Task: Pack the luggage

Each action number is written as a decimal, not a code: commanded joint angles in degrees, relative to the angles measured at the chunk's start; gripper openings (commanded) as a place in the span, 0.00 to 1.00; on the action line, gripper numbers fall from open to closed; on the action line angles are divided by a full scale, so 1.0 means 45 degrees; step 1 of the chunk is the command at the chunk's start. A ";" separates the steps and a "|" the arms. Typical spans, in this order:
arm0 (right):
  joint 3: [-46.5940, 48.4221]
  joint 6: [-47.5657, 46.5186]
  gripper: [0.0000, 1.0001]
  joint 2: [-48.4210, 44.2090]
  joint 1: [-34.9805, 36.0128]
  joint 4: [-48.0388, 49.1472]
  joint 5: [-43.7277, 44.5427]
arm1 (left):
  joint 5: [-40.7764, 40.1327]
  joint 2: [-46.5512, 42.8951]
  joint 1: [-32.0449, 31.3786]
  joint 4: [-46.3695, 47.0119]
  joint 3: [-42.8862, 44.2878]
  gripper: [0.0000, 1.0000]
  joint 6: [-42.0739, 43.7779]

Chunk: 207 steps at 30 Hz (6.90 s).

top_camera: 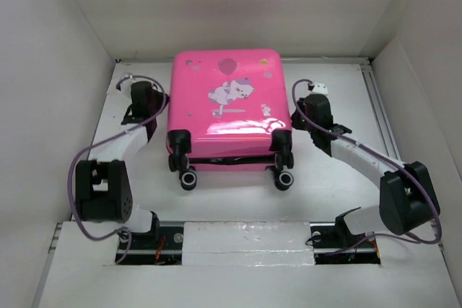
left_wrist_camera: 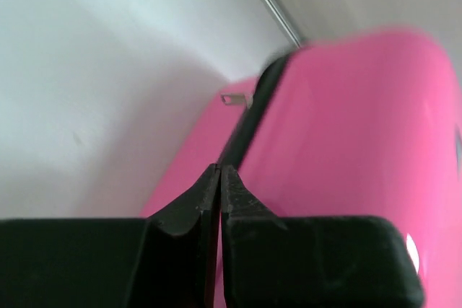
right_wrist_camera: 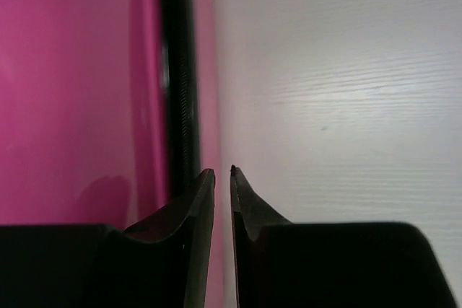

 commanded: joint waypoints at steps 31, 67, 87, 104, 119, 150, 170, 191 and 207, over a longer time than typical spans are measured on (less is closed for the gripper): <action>1.1285 -0.1676 0.62 0.4026 -0.2427 -0.4095 -0.3385 | -0.8241 -1.2613 -0.8730 -0.4454 -0.6253 0.41 -0.2041; -0.0269 0.0866 0.00 -0.1745 -0.0107 0.0436 -0.1782 | 0.2906 0.6211 0.0295 -0.3234 0.7878 0.43 0.1362; 1.3267 -0.1928 0.00 0.7965 -0.0243 -0.4347 -0.5845 | -0.2206 -0.7454 -0.6144 -0.0116 -0.7343 0.34 -0.1316; 0.8771 -0.2495 0.36 0.0906 -0.0888 -0.0508 -0.7658 | -0.5084 -0.7721 -1.1542 -0.0670 -0.6857 0.35 -0.1965; -0.6369 -0.0877 0.32 -1.0918 0.1417 0.2269 -0.6042 | -0.4785 -0.5315 -1.3435 0.1368 -0.5333 0.37 -0.0557; -0.9794 0.0632 0.39 -0.7325 0.3232 0.8446 -0.4342 | -0.3071 -0.6604 -0.8634 0.3883 -0.8574 0.43 0.0984; -0.7900 -0.1070 0.42 -0.2564 0.3350 1.0898 -0.5024 | -0.1801 -0.5433 -0.8632 0.5095 -0.8382 0.38 0.1103; -0.8584 -0.0815 0.00 -0.2752 0.5361 1.3886 -0.1177 | -0.1954 -0.4361 -0.9236 0.5525 -0.8049 0.00 0.1474; -0.7823 0.0845 0.00 -1.0355 0.6122 0.0690 -0.2698 | -0.1643 -0.2446 -1.0857 0.6911 -0.6817 0.00 0.0615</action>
